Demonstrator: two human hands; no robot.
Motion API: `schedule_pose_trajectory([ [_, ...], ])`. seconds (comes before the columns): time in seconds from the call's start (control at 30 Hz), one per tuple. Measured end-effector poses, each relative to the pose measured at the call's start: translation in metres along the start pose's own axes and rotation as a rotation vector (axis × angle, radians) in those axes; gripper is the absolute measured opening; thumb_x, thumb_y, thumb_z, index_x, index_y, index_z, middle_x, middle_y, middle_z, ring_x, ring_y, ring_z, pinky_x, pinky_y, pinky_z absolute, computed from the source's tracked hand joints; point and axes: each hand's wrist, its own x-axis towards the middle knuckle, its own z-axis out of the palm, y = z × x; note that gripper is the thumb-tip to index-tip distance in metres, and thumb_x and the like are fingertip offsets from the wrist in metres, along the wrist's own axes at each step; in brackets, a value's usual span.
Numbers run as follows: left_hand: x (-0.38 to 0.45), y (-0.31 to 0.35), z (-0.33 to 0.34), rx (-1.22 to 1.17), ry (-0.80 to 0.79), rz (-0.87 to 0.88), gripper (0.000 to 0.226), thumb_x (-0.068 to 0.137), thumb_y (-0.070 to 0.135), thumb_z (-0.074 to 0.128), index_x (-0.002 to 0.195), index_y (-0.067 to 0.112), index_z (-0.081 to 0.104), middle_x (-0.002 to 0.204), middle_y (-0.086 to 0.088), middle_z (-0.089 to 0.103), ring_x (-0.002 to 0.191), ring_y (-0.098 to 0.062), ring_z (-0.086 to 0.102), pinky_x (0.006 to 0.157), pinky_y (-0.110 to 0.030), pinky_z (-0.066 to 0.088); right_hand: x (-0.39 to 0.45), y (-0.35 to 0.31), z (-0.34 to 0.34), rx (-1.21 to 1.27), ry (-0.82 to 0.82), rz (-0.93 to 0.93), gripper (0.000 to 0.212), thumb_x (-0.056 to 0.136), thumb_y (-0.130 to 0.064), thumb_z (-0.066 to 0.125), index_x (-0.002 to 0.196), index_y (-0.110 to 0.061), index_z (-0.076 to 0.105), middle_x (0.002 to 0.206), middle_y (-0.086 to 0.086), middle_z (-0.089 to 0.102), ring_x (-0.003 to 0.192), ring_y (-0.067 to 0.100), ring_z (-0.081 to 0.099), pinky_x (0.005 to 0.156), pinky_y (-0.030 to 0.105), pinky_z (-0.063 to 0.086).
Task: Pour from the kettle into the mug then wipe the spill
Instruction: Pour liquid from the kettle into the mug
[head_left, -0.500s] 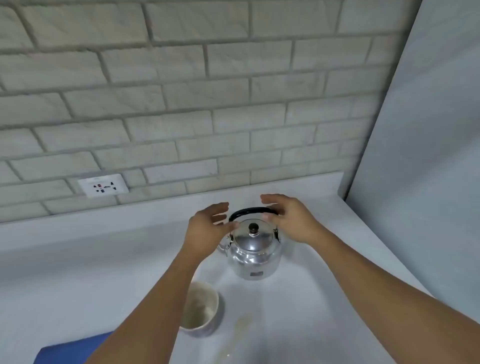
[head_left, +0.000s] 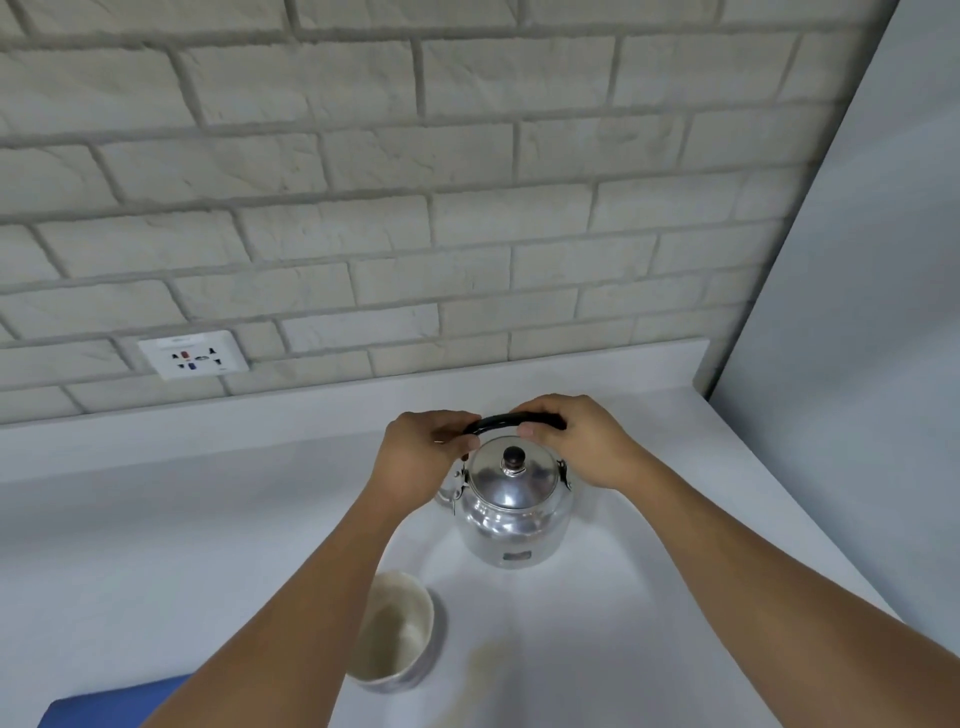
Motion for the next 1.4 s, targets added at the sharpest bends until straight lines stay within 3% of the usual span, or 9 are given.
schedule_pose_trajectory([
  [0.17, -0.003, 0.007, -0.006, -0.016, -0.017, 0.009, 0.032, 0.082, 0.004, 0.082, 0.093, 0.033, 0.080, 0.085, 0.018, 0.081, 0.074, -0.001, 0.075, 0.073, -0.006, 0.053, -0.007, -0.008, 0.008, 0.029, 0.077, -0.024, 0.017, 0.089, -0.024, 0.073, 0.091, -0.041, 0.073, 0.091, -0.015, 0.076, 0.089, 0.002, 0.068, 0.079, 0.018, 0.050],
  [0.3, -0.015, 0.022, -0.021, -0.010, -0.013, 0.080, 0.031, 0.084, 0.007, 0.081, 0.099, 0.035, 0.080, 0.089, 0.023, 0.080, 0.085, 0.004, 0.075, 0.079, -0.006, 0.053, -0.015, -0.025, 0.007, 0.090, 0.127, -0.075, 0.017, 0.088, -0.021, 0.075, 0.093, -0.037, 0.075, 0.092, -0.018, 0.077, 0.088, -0.001, 0.069, 0.076, 0.007, 0.047],
  [0.4, -0.034, 0.032, -0.042, -0.081, -0.002, 0.109, 0.030, 0.085, 0.009, 0.082, 0.108, 0.028, 0.080, 0.103, 0.015, 0.081, 0.098, -0.001, 0.075, 0.088, -0.014, 0.056, -0.024, -0.043, 0.002, 0.132, 0.151, -0.109, 0.017, 0.088, -0.021, 0.076, 0.094, -0.036, 0.076, 0.093, -0.016, 0.078, 0.090, -0.001, 0.071, 0.078, 0.008, 0.048],
  [0.53, -0.064, 0.033, -0.079, -0.083, -0.014, 0.120, 0.028, 0.087, 0.012, 0.081, 0.109, 0.028, 0.079, 0.107, 0.012, 0.080, 0.099, -0.008, 0.075, 0.090, -0.019, 0.058, -0.039, -0.065, -0.010, 0.164, 0.176, -0.143, 0.015, 0.088, -0.021, 0.076, 0.094, -0.035, 0.077, 0.093, -0.009, 0.079, 0.089, 0.007, 0.073, 0.073, 0.013, 0.054],
  [0.67, -0.101, 0.017, -0.106, -0.067, -0.092, 0.096, 0.030, 0.086, 0.010, 0.082, 0.110, 0.029, 0.079, 0.109, 0.009, 0.080, 0.103, -0.011, 0.075, 0.095, -0.023, 0.057, -0.056, -0.086, -0.019, 0.116, 0.174, -0.176, 0.017, 0.088, -0.023, 0.076, 0.092, -0.040, 0.077, 0.093, -0.016, 0.078, 0.090, 0.001, 0.072, 0.079, 0.009, 0.050],
  [0.97, -0.172, -0.050, -0.116, -0.019, -0.122, -0.034, 0.045, 0.081, 0.009, 0.086, 0.119, 0.033, 0.075, 0.126, 0.012, 0.072, 0.116, -0.009, 0.068, 0.104, -0.031, 0.052, -0.097, -0.099, -0.023, 0.078, 0.140, -0.165, 0.013, 0.086, -0.014, 0.077, 0.094, -0.024, 0.079, 0.090, -0.013, 0.078, 0.088, 0.002, 0.071, 0.080, 0.009, 0.049],
  [1.17, -0.188, -0.083, -0.110, -0.076, -0.136, -0.186, 0.038, 0.081, 0.016, 0.087, 0.113, 0.036, 0.077, 0.114, 0.009, 0.078, 0.109, -0.012, 0.072, 0.095, -0.027, 0.057, -0.113, -0.105, -0.013, 0.027, 0.063, -0.178, 0.014, 0.083, -0.012, 0.079, 0.096, -0.018, 0.080, 0.086, -0.013, 0.076, 0.083, 0.001, 0.070, 0.077, 0.007, 0.047],
  [1.4, -0.193, -0.100, -0.101, -0.179, -0.077, -0.223, 0.021, 0.084, 0.013, 0.084, 0.099, 0.027, 0.081, 0.101, 0.000, 0.082, 0.097, -0.020, 0.078, 0.090, -0.031, 0.059, -0.121, -0.116, 0.005, -0.033, -0.005, -0.205, 0.015, 0.083, -0.008, 0.079, 0.094, -0.019, 0.080, 0.078, -0.012, 0.073, 0.069, 0.006, 0.070, 0.069, 0.008, 0.046],
])
